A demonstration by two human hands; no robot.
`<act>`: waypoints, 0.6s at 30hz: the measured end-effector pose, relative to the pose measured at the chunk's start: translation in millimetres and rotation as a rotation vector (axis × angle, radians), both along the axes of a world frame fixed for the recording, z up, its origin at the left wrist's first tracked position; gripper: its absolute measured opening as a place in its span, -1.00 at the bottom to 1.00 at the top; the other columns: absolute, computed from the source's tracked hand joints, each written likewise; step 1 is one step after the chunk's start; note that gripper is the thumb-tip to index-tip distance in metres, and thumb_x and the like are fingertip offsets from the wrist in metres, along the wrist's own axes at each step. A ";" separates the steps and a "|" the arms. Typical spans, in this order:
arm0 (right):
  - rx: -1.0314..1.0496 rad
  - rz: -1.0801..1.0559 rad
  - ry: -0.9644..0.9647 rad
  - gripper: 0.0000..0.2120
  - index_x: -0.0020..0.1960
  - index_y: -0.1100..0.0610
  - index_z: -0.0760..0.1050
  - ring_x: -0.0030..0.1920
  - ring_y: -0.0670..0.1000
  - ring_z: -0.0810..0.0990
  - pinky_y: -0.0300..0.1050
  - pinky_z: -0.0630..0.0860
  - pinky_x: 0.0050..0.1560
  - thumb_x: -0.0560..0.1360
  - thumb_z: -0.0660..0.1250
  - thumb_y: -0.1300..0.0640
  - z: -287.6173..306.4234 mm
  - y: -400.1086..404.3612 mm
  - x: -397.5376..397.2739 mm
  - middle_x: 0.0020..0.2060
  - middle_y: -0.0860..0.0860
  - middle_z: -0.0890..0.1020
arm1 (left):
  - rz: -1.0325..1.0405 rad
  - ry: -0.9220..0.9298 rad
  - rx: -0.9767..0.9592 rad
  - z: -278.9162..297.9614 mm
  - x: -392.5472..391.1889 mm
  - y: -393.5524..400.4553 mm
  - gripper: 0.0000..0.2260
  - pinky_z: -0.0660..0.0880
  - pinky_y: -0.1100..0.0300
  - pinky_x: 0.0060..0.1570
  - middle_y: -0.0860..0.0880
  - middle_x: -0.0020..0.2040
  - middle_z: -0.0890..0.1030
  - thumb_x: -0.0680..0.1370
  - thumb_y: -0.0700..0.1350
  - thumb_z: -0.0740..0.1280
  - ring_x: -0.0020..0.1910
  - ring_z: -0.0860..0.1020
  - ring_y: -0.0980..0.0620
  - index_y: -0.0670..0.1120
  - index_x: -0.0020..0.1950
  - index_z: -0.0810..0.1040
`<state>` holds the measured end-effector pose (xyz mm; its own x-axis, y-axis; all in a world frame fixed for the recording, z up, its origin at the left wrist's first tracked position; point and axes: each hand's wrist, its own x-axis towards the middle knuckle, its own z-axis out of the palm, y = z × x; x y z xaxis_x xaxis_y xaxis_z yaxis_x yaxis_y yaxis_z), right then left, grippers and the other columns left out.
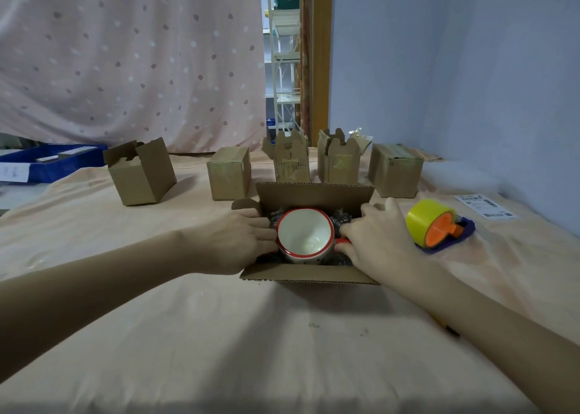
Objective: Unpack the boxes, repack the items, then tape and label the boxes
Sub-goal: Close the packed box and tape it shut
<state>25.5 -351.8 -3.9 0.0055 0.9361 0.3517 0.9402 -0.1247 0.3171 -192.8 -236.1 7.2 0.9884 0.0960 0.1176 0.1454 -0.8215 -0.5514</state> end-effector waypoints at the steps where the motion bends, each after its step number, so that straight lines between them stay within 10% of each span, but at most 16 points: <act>1: 0.003 -0.001 -0.002 -0.70 0.01 -0.01 0.55 0.12 0.04 0.42 0.03 0.21 0.05 0.60 0.12 -0.14 -1.0 -0.3 -0.1 -0.07 -0.06 0.64 | 0.007 -0.010 0.009 -1.9 1.5 -1.5 -0.69 0.25 0.23 -0.10 0.10 -0.17 0.59 0.47 -0.08 0.06 -0.22 0.50 0.04 0.02 -0.14 0.61; 18: -0.017 -0.162 -0.102 -0.82 -0.13 -0.01 0.54 0.11 0.05 0.44 0.01 0.11 -0.07 0.58 0.24 -0.01 -1.5 4.4 -11.6 -0.13 -0.02 0.65 | -0.014 -0.099 -0.073 -10.2 4.4 4.8 -0.70 0.26 0.13 -0.04 0.16 -0.18 0.55 0.44 -0.01 0.10 -0.12 0.39 0.07 0.20 -0.14 0.64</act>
